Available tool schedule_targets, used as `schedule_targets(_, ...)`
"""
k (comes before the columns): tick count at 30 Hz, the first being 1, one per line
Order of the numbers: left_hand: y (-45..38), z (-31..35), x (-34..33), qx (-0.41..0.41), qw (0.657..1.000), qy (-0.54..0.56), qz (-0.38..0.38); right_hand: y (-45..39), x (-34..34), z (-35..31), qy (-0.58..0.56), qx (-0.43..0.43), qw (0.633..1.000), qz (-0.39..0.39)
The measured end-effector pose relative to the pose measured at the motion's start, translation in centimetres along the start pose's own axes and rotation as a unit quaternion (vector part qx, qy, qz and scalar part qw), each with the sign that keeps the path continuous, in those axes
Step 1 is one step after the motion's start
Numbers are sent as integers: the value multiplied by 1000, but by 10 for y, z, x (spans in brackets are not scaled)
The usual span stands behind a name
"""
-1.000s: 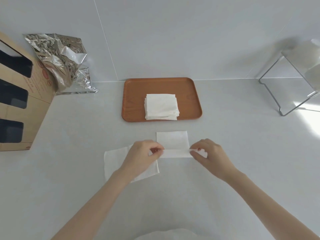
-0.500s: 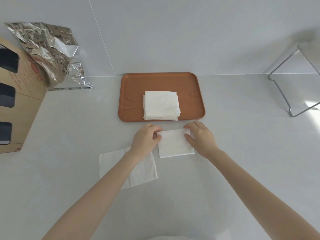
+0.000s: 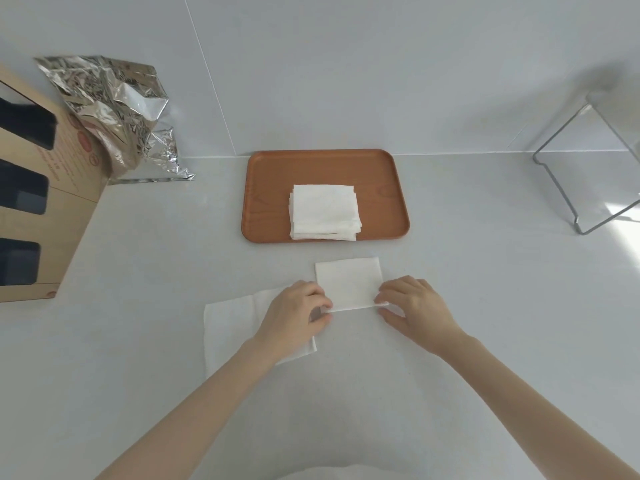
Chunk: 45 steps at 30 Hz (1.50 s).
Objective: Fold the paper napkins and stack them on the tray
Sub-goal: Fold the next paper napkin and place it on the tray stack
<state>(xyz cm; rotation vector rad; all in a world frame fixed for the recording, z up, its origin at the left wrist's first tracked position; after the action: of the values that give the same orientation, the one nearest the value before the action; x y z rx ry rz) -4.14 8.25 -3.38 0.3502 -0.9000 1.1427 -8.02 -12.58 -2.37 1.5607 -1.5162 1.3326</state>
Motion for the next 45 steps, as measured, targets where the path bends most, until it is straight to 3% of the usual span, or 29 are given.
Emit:
schedule_targets(4, 3, 5, 0, -45, 998, -34, 41, 1, -2, -6, 44, 36, 997, 54)
schedule_targets(8, 4, 10, 0, -70, 994, -50, 60, -2, -2, -10, 42, 20, 997, 60)
schedule_targets(12, -2, 8, 4, -41, 998, -15, 49, -10, 8, -14, 7, -6, 998, 67)
schedule_targets(17, -23, 7, 36, 63, 988, 109, 89, -40, 41, -19, -133, -78, 984, 91)
schedule_targets(24, -78, -2, 82, 101, 960, 224, 134, -111, 66, -16, -311, -165, 931, 93)
schedule_targets(31, -147, -45, 72, 193, 949, 226, 104, -177, 18, 19, -304, -210, 927, 71)
schedule_targets(45, -169, -74, 39, 203, 964, 103, 140, -195, -31, 41, -193, -176, 959, 106)
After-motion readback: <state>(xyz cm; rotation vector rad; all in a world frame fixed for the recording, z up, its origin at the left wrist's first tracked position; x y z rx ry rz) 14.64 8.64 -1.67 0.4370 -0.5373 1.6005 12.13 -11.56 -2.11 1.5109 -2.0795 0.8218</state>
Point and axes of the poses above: each hand's wrist, its own y-axis away from the middle knuckle, its own x-axis out of the back of the hand, z = x × y, the point moved 2 cm from there along -y, towards the middle knuckle, and after that the axes turned 13 degrees about z, right-handed, at the moved point
